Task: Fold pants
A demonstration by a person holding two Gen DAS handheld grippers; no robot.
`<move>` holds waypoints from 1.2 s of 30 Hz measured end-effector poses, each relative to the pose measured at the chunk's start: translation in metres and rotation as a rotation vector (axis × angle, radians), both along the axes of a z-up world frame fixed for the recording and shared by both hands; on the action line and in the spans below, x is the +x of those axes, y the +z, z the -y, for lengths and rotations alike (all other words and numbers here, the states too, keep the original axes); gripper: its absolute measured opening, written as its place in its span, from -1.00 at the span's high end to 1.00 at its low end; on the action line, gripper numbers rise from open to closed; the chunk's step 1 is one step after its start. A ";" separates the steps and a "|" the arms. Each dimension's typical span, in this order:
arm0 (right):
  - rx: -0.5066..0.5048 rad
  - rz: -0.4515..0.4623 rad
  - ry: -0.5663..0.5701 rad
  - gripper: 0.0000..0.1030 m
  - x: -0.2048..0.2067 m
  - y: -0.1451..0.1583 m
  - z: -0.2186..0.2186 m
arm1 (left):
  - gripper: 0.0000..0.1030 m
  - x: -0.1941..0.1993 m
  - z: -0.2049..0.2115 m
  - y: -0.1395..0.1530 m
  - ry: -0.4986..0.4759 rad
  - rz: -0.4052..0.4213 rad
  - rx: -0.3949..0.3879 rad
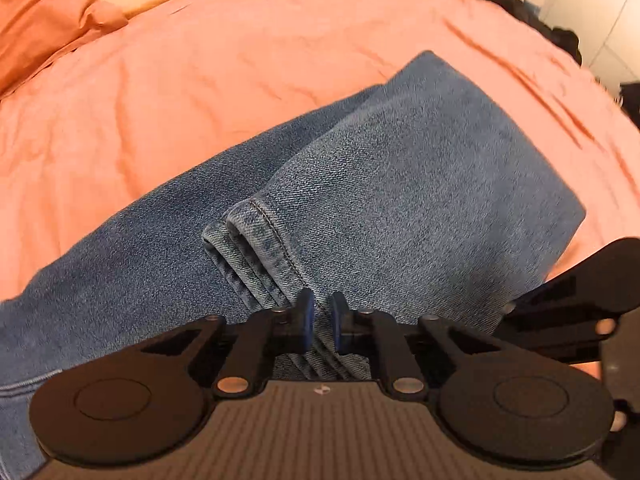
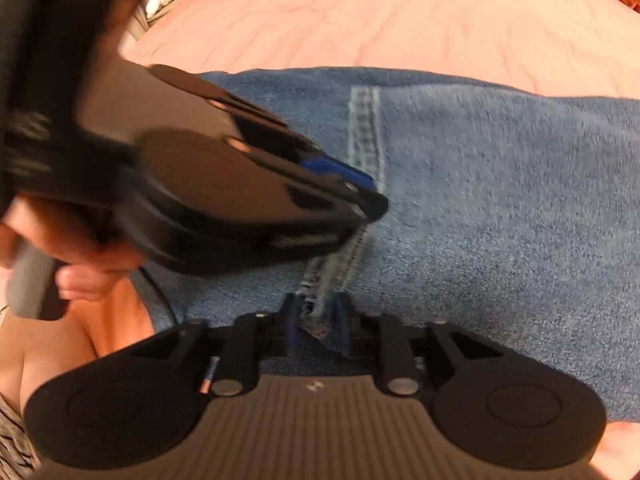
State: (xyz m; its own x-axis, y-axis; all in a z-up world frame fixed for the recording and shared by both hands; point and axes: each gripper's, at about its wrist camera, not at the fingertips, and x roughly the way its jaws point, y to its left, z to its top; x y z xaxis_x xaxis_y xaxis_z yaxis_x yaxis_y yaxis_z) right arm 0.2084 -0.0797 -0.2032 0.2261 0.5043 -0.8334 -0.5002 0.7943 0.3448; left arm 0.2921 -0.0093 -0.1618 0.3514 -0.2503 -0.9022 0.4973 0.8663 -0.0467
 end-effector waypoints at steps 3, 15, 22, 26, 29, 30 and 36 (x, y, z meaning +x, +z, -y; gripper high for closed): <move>-0.041 0.012 0.018 0.40 -0.001 0.010 0.009 | 0.79 0.004 0.005 -0.001 -0.028 -0.021 0.041; -0.301 0.180 -0.234 0.74 0.108 0.072 0.121 | 0.78 0.021 0.021 -0.004 -0.087 -0.090 0.127; -0.381 0.067 -0.297 0.77 0.173 0.028 0.125 | 0.78 0.025 0.019 -0.006 -0.098 -0.096 0.112; -0.373 0.023 -0.354 0.80 0.185 0.007 0.130 | 0.78 0.027 0.014 -0.008 -0.087 -0.103 0.100; -0.375 0.012 -0.347 0.82 0.186 0.010 0.131 | 0.78 0.025 0.013 -0.008 -0.093 -0.094 0.110; -0.380 0.016 -0.337 0.83 0.184 0.014 0.129 | 0.78 0.024 0.013 -0.008 -0.093 -0.094 0.112; -0.365 0.036 -0.261 0.80 0.137 0.050 0.148 | 0.79 0.014 0.008 -0.008 -0.088 -0.064 0.106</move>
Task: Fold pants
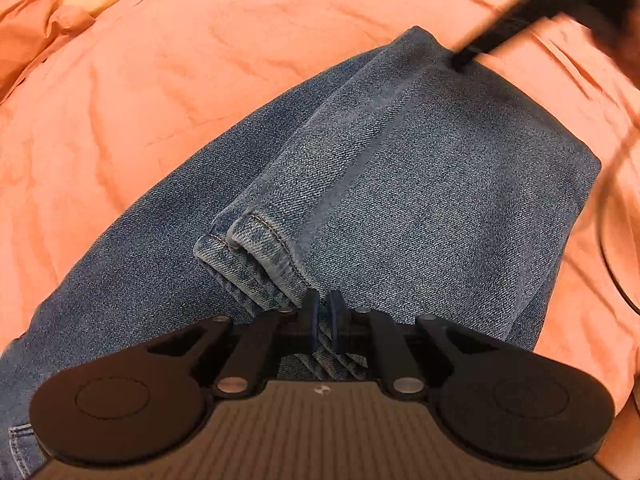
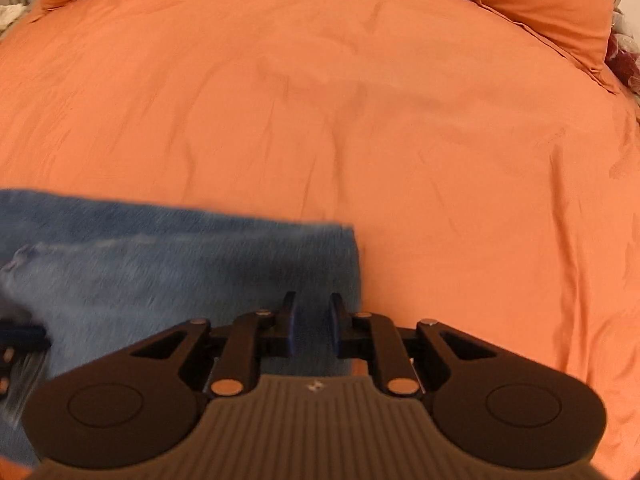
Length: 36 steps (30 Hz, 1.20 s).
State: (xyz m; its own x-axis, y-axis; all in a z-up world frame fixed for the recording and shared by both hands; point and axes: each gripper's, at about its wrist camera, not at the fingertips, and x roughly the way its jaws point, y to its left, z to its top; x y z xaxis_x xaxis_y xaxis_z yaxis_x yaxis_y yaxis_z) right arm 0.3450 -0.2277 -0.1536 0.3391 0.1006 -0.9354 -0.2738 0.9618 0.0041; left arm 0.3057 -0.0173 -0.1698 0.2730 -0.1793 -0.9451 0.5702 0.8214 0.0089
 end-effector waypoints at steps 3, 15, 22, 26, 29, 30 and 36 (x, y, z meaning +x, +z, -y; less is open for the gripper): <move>0.018 -0.031 0.025 0.74 -0.042 0.004 0.011 | 0.79 -0.004 -0.003 0.000 0.007 0.006 -0.007; 0.057 -0.042 -0.001 0.73 -0.074 -0.029 0.036 | 0.79 -0.004 0.014 0.004 0.037 0.012 0.039; 0.063 -0.063 0.057 0.72 -0.104 -0.010 0.046 | 0.79 -0.010 0.020 -0.007 0.034 0.037 0.063; 0.045 -0.074 0.037 0.72 -0.102 -0.044 0.040 | 0.79 -0.010 0.016 -0.004 0.032 0.038 0.038; 0.021 -0.080 0.069 0.72 -0.102 -0.034 0.038 | 0.77 -0.012 0.008 0.004 0.030 0.036 0.003; 0.026 -0.082 0.072 0.67 -0.102 -0.029 0.038 | 0.74 -0.012 0.003 0.009 0.037 0.030 -0.019; 0.090 -0.006 0.102 0.67 -0.078 0.011 0.026 | 0.67 -0.010 -0.019 0.050 0.081 0.093 -0.235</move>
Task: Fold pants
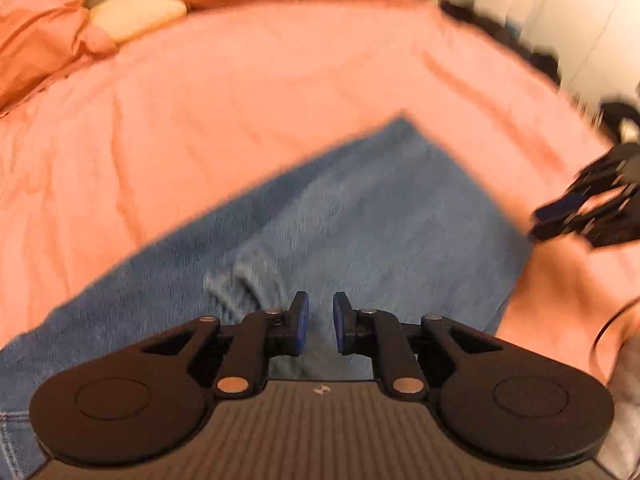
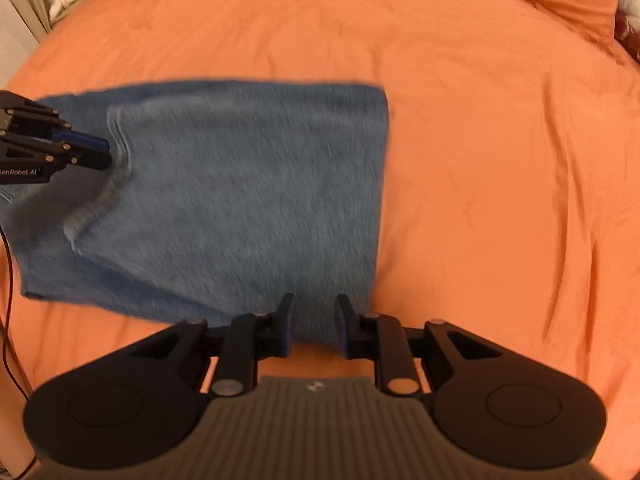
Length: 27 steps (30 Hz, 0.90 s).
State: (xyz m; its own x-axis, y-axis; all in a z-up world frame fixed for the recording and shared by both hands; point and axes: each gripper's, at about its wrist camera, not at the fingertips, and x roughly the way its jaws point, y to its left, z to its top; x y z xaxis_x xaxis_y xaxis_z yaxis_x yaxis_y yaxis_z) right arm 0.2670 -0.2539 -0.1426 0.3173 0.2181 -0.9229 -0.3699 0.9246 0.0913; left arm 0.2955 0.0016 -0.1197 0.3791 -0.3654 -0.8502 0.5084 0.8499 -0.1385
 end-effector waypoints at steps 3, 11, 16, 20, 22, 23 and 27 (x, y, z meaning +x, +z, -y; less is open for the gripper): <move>-0.005 0.040 0.029 0.67 0.030 -0.002 -0.025 | 0.67 0.018 0.006 0.006 0.053 0.022 -0.028; -0.091 0.027 0.068 0.59 0.089 -0.044 -0.065 | 0.87 0.060 0.013 -0.043 0.103 -0.075 0.078; -0.145 0.038 0.120 0.59 0.088 -0.049 -0.075 | 0.89 0.072 0.011 -0.053 0.105 -0.102 0.083; -0.148 0.039 0.146 0.59 0.082 -0.034 -0.084 | 0.89 0.055 -0.006 -0.029 0.093 -0.064 0.026; -0.131 0.048 0.184 0.59 0.073 -0.023 -0.091 | 0.67 0.041 -0.024 -0.008 0.086 -0.034 0.008; -0.130 0.053 0.209 0.58 0.067 -0.019 -0.097 | 0.34 0.034 -0.038 -0.002 0.092 -0.012 0.015; -0.115 0.055 0.318 0.51 0.047 -0.005 -0.129 | -0.05 0.016 -0.102 0.033 0.156 0.008 0.041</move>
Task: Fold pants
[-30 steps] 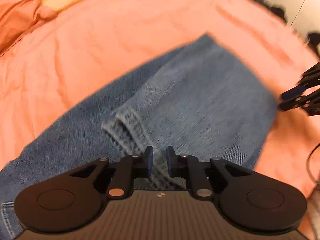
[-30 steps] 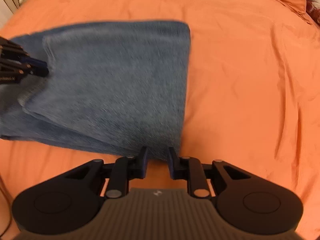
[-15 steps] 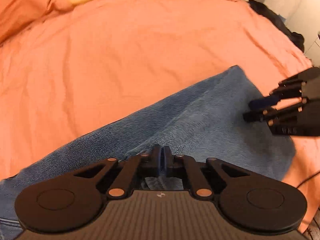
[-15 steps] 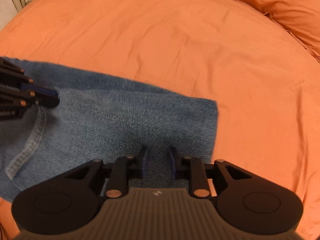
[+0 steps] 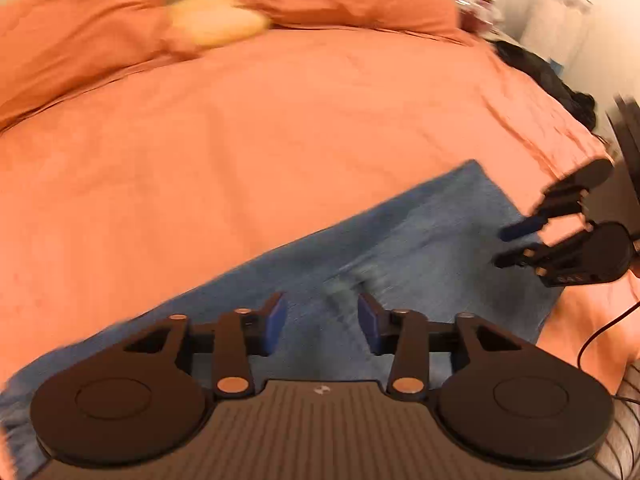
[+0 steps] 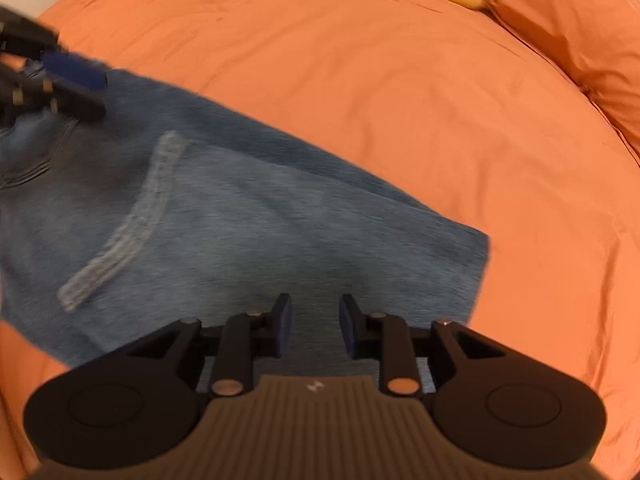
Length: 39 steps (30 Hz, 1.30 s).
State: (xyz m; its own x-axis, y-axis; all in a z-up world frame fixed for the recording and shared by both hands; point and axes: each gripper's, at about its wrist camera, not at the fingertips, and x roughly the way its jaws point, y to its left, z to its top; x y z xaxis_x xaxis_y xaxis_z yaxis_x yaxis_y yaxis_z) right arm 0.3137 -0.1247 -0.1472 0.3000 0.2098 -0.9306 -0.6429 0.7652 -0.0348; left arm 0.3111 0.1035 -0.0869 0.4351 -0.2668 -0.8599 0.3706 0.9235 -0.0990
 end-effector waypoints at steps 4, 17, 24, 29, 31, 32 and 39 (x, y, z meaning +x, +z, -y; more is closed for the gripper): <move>-0.007 0.002 0.161 0.20 -0.025 0.015 -0.030 | -0.40 -0.017 -0.084 0.023 0.097 -0.078 0.009; -0.149 0.060 0.298 0.09 -0.049 0.018 -0.085 | -0.69 -0.099 -0.279 -0.029 0.574 -0.209 -0.404; -0.227 0.090 0.337 0.18 -0.040 0.016 -0.097 | -0.72 -0.119 -0.298 -0.082 0.665 -0.255 -0.498; -0.259 0.045 0.369 0.32 -0.033 0.003 -0.105 | -0.85 -0.119 -0.308 -0.109 0.692 -0.280 -0.573; -0.278 0.027 0.381 0.39 -0.031 -0.006 -0.109 | -0.85 -0.115 -0.309 -0.113 0.697 -0.283 -0.587; -0.281 0.019 0.390 0.45 -0.031 -0.009 -0.111 | -0.82 -0.111 -0.310 -0.115 0.693 -0.286 -0.581; -0.302 -0.026 0.418 0.41 -0.017 -0.022 -0.122 | -0.43 -0.078 -0.304 -0.108 0.618 -0.322 -0.479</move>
State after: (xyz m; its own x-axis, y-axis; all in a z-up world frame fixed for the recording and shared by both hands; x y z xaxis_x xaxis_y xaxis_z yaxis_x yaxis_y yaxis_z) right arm 0.2963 -0.0023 -0.1693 0.2241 0.0279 -0.9742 -0.8950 0.4014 -0.1944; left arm 0.2331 0.4080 -0.1953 0.3755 -0.4285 -0.8218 -0.3013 0.7821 -0.5455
